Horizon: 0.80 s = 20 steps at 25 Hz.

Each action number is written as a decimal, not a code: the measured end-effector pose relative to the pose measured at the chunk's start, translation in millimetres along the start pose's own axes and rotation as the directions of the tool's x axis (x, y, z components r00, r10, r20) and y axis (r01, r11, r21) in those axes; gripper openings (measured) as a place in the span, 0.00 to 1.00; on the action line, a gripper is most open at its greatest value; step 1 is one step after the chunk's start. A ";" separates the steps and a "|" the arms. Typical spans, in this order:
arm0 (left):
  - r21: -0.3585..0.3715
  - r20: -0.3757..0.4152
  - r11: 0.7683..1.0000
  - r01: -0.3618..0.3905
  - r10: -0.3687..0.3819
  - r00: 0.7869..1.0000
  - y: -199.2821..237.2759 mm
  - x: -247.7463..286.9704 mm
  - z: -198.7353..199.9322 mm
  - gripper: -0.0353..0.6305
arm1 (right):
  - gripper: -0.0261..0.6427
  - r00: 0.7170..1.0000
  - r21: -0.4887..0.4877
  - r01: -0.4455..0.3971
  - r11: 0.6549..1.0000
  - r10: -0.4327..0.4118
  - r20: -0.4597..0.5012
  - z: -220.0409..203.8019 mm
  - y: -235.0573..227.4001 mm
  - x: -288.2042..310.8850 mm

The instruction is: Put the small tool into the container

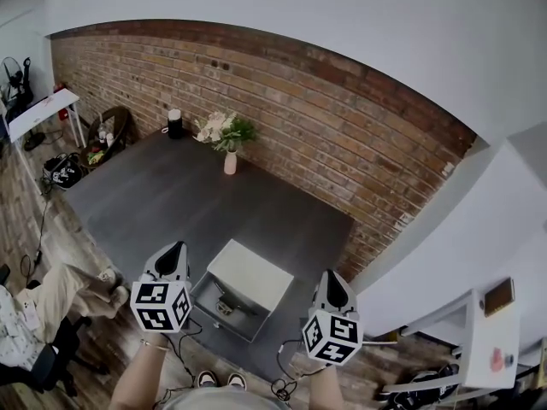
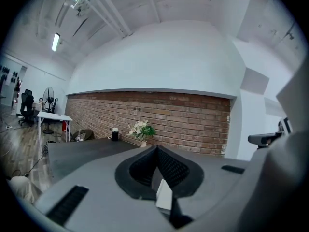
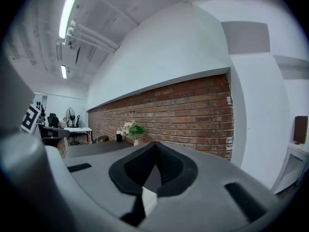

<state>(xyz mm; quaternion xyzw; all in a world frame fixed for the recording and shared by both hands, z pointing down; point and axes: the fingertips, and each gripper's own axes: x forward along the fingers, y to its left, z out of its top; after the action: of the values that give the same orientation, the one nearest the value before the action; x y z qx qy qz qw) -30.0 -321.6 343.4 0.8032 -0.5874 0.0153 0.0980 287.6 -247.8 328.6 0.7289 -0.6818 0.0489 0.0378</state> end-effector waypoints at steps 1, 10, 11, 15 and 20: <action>-0.001 0.001 1.000 -0.001 0.001 1.000 0.4 -0.8 0.3 0.06 | 0.04 1.000 0.001 -0.002 1.000 0.002 -0.004 0.4 0.5 0.2; -0.006 -0.004 1.000 -0.008 0.008 1.000 2.1 -8.9 -4.6 0.06 | 0.04 1.000 -0.016 0.001 1.000 -0.002 -0.021 -3.4 3.7 -1.6; -0.006 -0.007 1.000 -0.008 0.008 1.000 1.9 -8.8 -5.2 0.06 | 0.04 1.000 -0.017 0.002 1.000 -0.002 -0.023 -3.4 3.8 -1.6; -0.006 -0.012 1.000 -0.005 0.005 1.000 0.5 -7.4 -6.7 0.06 | 0.04 1.000 -0.025 0.008 1.000 -0.008 -0.028 -2.8 3.1 -1.2; -0.011 -0.018 1.000 -0.004 0.004 1.000 0.2 -5.4 -11.5 0.06 | 0.04 0.999 -0.028 0.010 1.000 -0.011 -0.032 -5.5 3.6 -0.2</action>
<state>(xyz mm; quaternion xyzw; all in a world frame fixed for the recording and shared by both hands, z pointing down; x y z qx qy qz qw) -30.8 -314.5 353.9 0.8014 -0.5881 0.0192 0.1077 283.8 -247.1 334.0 0.7309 -0.6780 0.0510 0.0589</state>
